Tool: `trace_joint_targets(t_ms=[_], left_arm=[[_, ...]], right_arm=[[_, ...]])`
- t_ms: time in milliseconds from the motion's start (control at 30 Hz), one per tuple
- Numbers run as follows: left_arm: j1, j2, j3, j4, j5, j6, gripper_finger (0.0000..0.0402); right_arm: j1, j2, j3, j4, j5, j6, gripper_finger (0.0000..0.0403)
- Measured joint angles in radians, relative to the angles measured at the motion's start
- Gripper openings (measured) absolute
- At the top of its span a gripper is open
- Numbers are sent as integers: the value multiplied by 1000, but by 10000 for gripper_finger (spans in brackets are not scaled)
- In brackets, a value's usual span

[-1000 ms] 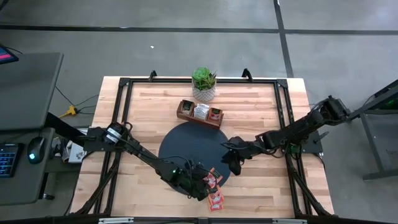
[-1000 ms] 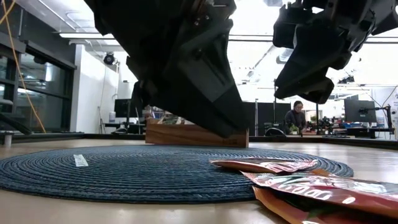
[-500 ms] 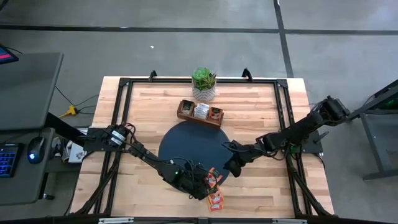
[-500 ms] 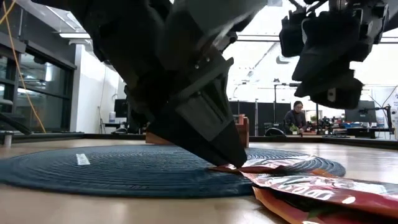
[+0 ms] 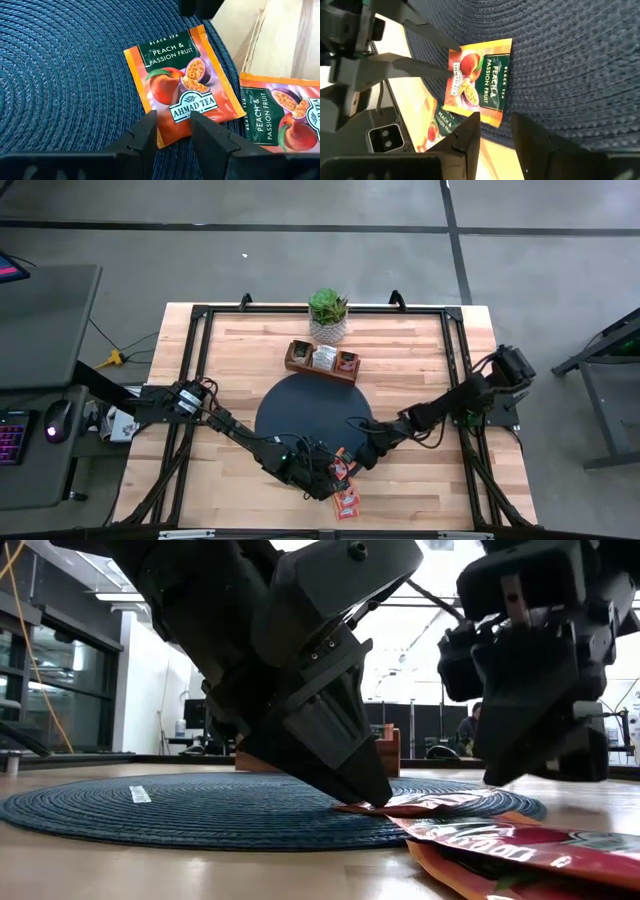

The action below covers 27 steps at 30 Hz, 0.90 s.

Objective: Pick & Place Tea
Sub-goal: Put the orange tea bag into the right section of the wooden organizer

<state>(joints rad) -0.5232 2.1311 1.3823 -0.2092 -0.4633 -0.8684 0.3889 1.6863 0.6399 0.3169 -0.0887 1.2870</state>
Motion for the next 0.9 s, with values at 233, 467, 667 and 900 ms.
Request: trace_joint_targets(t_ms=[233, 467, 667, 900], left_arm=[[0, 0, 0, 0, 0, 0, 114], [0, 0, -1, 3, 0, 0, 114], [0, 1, -2, 5, 0, 0, 114], [0, 1, -2, 5, 0, 0, 114]], right_arm=[[0, 48, 0, 58, -6, 21, 136], [-1, 95, 6, 155, -34, 42, 157], [2, 103, 44, 121, -17, 14, 155], [2, 103, 60, 103, 4, -5, 123]])
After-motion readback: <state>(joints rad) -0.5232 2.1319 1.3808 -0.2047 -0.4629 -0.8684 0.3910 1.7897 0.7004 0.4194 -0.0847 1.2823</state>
